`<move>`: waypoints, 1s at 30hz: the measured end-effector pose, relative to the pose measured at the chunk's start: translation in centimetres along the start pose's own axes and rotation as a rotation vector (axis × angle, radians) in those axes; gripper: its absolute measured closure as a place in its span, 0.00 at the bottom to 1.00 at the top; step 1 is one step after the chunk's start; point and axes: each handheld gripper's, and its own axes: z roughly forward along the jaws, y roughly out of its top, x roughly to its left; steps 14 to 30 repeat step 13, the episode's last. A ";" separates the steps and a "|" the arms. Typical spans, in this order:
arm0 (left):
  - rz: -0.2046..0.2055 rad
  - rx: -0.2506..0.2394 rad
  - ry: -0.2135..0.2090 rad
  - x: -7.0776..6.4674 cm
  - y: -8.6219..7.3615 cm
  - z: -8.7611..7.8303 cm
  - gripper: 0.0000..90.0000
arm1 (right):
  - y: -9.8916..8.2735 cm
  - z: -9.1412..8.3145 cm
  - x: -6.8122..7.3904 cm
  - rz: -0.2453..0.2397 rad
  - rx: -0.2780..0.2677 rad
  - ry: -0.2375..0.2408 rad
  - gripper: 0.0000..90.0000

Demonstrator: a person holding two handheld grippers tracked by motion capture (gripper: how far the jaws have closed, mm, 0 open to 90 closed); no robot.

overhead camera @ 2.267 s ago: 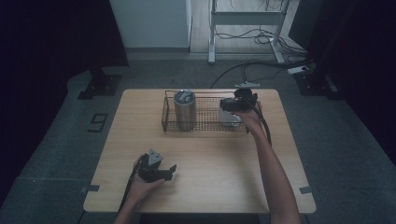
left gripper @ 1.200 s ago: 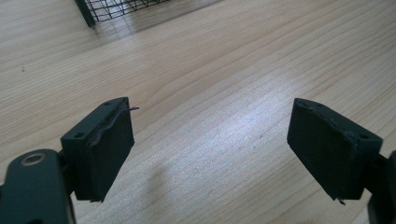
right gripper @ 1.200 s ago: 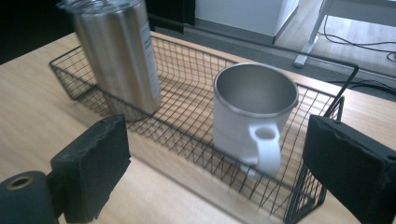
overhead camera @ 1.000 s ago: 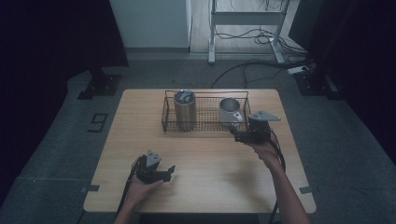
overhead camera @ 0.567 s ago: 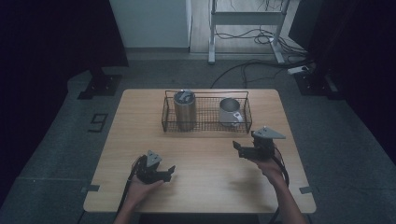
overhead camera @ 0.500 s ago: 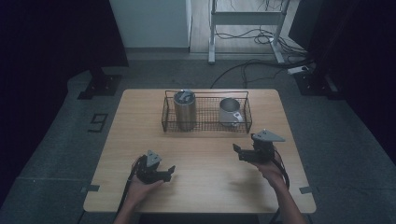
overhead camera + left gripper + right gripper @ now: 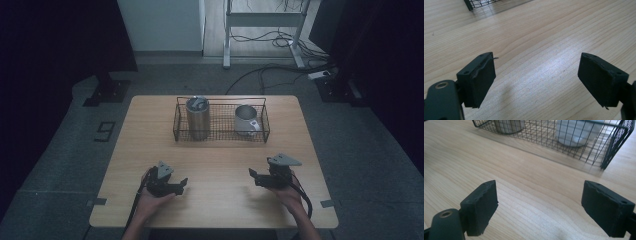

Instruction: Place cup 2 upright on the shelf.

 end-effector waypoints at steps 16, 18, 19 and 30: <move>0.001 0.002 0.000 -0.1 0.0 0.0 0.16 | -0.8 0.3 -0.2 0.013 0.003 -0.016 0.15; 0.001 0.002 0.000 -0.1 0.0 0.0 0.16 | -0.8 0.3 -0.2 0.013 0.003 -0.016 0.15; 0.001 0.002 0.000 -0.1 0.0 0.0 0.16 | -0.8 0.3 -0.2 0.013 0.003 -0.016 0.15; 0.001 0.002 0.000 -0.1 0.0 0.0 0.16 | -0.8 0.3 -0.2 0.013 0.003 -0.016 0.15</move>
